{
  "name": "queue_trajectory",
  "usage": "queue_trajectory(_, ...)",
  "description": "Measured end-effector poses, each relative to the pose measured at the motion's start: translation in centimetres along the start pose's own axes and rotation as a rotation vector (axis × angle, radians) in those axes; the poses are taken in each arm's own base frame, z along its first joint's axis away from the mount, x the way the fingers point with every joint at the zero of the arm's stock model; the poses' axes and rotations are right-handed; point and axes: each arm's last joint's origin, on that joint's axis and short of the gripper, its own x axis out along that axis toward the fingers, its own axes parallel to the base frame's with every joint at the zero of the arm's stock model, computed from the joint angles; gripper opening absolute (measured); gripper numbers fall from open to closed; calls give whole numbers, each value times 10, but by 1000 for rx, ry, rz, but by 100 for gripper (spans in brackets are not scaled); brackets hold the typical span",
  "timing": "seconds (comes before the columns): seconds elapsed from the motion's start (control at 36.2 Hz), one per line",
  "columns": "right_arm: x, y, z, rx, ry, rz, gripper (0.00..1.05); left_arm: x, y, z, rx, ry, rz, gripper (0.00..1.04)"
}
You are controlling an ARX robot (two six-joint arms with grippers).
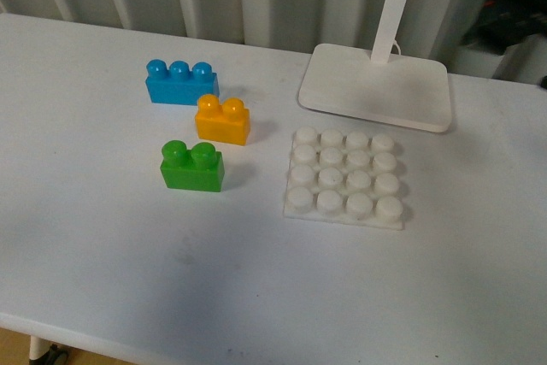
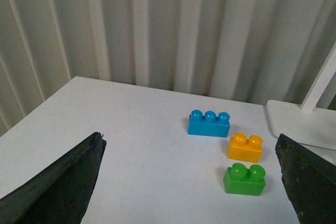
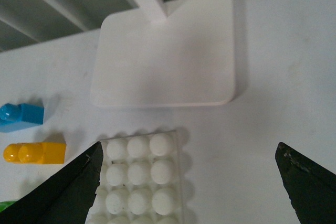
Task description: Insert yellow block into base center
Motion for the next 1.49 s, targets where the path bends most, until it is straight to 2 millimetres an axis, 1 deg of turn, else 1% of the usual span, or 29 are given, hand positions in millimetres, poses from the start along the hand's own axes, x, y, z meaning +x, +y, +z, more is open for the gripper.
queue_trajectory(0.08,-35,-22,8,18,-67,-1,96,0,0,0,0,0,0,98)
queue_trajectory(0.17,-76,-42,17,23,-168,-7,95,0,0,0,0,0,0,98)
queue_trajectory(0.22,-95,-51,18,-94,-395,-7,85,0,0,0,0,0,0,98)
queue_trajectory(0.28,-117,-57,10,-238,-594,-11,73,0,0,0,0,0,0,98)
queue_trajectory(0.33,-131,-56,-1,-319,-689,-19,60,0,0,0,0,0,-1,98)
queue_trajectory(0.39,-136,-56,-12,-356,-702,-26,48,0,0,0,0,0,0,98)
queue_trajectory(0.44,-135,-57,-23,-370,-686,-33,37,0,0,0,0,0,0,98)
queue_trajectory(0.47,-135,-58,-30,-374,-676,-34,30,0,0,0,0,0,0,98)
queue_trajectory(0.55,-138,-58,-41,-383,-676,-38,14,0,0,0,0,0,0,98)
queue_trajectory(0.61,-141,-55,-49,-379,-688,-63,1,0,0,0,0,0,0,98)
queue_trajectory(0.66,-143,-52,-59,-392,-679,-38,1,0,0,0,0,0,0,98)
queue_trajectory(0.75,-147,-54,-68,-392,-677,-38,1,0,0,0,0,0,0,98)
queue_trajectory(1.0,-156,-58,-83,-393,-680,-38,1,0,0,0,0,0,0,98)
queue_trajectory(1.13,-155,-62,-93,-393,-686,-36,1,0,0,0,0,0,0,98)
queue_trajectory(1.49,-166,-62,-99,-393,-694,-35,1,0,0,0,0,1,0,98)
